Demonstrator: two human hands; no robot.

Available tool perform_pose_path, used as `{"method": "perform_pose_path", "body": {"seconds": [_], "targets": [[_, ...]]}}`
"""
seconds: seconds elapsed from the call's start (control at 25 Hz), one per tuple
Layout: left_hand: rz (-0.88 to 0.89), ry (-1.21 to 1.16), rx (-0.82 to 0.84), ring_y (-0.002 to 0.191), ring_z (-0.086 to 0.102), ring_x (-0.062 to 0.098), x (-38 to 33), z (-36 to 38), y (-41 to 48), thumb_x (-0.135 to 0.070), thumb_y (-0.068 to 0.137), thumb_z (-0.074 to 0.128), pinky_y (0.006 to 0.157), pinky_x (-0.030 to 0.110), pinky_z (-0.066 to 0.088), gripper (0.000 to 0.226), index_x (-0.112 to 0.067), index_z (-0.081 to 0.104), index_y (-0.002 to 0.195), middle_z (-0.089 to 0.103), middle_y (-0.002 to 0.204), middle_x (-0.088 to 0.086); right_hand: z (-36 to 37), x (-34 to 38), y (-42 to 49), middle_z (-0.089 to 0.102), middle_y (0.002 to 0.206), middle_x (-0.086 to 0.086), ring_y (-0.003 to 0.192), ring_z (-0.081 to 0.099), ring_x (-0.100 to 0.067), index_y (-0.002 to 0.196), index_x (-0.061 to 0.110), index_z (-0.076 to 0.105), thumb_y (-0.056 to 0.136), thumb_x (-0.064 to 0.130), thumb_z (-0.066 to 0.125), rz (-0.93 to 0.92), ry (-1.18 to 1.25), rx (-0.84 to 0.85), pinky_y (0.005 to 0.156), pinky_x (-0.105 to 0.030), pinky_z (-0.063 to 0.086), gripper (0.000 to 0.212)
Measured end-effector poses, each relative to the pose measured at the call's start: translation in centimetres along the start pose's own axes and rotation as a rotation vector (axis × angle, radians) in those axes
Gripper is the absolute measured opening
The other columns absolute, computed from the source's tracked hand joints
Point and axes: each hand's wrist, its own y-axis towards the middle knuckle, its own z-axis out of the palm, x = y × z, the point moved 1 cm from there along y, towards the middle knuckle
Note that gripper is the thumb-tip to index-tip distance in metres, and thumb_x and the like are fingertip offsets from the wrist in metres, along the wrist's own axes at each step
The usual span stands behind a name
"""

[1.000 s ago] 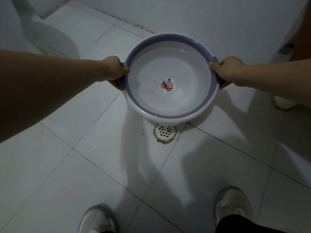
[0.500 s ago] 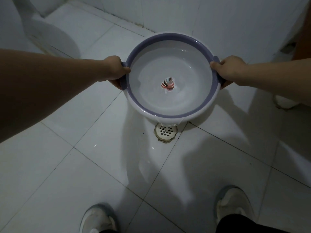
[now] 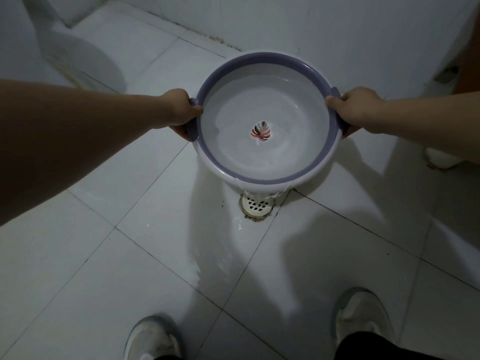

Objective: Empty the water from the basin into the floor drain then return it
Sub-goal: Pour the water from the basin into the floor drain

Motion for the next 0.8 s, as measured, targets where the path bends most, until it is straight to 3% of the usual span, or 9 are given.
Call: {"method": "perform_pose_path", "body": {"seconds": [0.4,0.6,0.8], "targets": [[-0.001,-0.001,0.000,0.047,0.070,0.020,0.03,0.09,0.00,-0.026,0.099,0.048,0.033,0.017,0.046,0.033,0.004,0.061,0.108,0.072,0.074,0.014,0.05,-0.19,0.18,0.066,0.091,-0.024,0.063,0.066,-0.034,0.111,-0.008,0.061,0.099,0.046,0.046,0.009,-0.018,-0.002,0.059,-0.035,0.054,0.057],[0.002,0.005,-0.002,0.045,0.069,0.019,-0.01,0.15,-0.01,-0.026,0.099,0.048,0.032,0.017,0.046,0.034,0.005,0.060,0.109,0.072,0.075,0.015,-0.02,-0.30,0.20,0.067,0.096,-0.029,0.072,0.068,-0.042,0.110,-0.009,0.061,0.099,0.045,0.046,0.012,-0.007,0.000,0.072,-0.045,0.058,0.057],[0.001,0.001,-0.002,0.047,0.069,0.019,0.04,0.06,-0.03,-0.027,0.100,0.049,0.033,0.018,0.047,0.033,0.003,0.060,0.109,0.072,0.076,0.014,0.01,-0.19,0.23,0.066,0.092,-0.027,0.069,0.067,-0.041,0.107,-0.009,0.061,0.099,0.043,0.047,0.011,0.003,-0.005,0.067,-0.042,0.056,0.055]]}}
